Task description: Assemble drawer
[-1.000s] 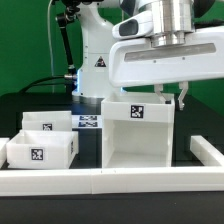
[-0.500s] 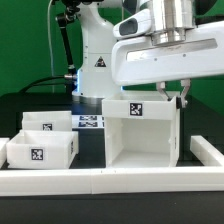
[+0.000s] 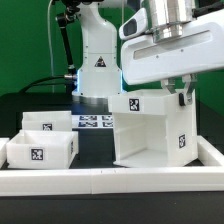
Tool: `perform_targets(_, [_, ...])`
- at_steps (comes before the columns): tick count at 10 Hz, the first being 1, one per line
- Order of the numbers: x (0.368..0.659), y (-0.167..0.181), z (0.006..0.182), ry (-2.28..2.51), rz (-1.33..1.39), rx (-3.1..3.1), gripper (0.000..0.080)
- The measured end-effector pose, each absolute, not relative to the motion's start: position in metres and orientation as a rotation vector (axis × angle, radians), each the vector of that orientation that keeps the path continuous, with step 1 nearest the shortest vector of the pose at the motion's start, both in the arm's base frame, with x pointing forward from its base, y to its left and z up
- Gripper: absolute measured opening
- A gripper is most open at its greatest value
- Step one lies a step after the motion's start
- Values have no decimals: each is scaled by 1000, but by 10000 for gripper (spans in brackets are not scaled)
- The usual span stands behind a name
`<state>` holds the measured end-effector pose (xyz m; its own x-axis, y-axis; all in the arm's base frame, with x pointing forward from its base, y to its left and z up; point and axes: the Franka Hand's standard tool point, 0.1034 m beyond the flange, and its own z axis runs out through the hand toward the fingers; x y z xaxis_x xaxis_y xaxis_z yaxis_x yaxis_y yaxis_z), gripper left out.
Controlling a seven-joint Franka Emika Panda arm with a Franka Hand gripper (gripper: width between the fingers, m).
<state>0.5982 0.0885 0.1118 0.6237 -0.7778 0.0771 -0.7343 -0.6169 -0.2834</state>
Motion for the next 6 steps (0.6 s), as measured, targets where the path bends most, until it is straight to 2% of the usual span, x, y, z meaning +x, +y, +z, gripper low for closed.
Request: perform_targets(6, [604,90,119,1538,-261,-2373,42])
